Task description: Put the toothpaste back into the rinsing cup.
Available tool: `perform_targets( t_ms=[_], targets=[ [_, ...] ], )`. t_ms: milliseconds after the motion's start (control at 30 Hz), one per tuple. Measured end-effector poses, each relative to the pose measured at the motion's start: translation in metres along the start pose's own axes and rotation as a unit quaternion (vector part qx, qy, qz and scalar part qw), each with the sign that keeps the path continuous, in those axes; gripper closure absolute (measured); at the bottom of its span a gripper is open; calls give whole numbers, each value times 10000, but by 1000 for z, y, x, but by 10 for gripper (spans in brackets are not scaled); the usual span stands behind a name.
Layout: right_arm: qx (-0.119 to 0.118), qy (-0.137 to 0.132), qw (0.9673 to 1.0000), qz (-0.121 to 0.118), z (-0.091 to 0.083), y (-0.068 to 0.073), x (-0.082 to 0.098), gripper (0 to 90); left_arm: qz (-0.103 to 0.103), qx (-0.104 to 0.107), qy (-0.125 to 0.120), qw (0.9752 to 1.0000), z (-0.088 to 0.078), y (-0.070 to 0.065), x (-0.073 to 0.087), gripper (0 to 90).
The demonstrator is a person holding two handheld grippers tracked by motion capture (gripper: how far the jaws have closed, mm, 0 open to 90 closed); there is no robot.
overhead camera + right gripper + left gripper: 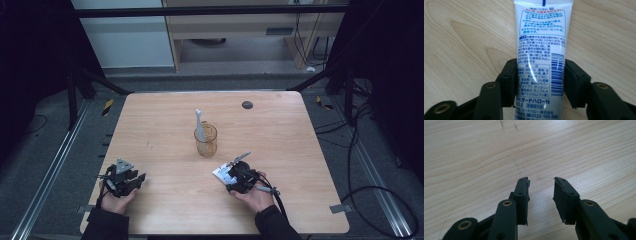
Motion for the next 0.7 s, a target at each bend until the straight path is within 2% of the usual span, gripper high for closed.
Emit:
perform_targets(
  t_ms=[200,433,567,700],
  targets=[
    [-78,-59,9999,20,-6,-2,-1,660,2,4,7,10000,0,0,0,639],
    [3,-67,10000,-49,-9,-4,0,683,-11,0,1,10000,0,1,0,639],
    [-100,-207,9997,17,-14,-5,-2,684,-4,0,1,10000,0,0,0,639],
    [-269,-541,9982,46,-25,-4,-7,684,-14,-7,-16,10000,0,0,0,639]
  ],
)
Point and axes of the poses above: each handheld gripper's, and its own axes: z roughly forward along the jaws, x roughly out of its underside, y roughly to its left, the point moved 6 cm from there along z, roughly forward along the jaws, and after that the axes turned 13 degrees about z, right-handed, at the moved point
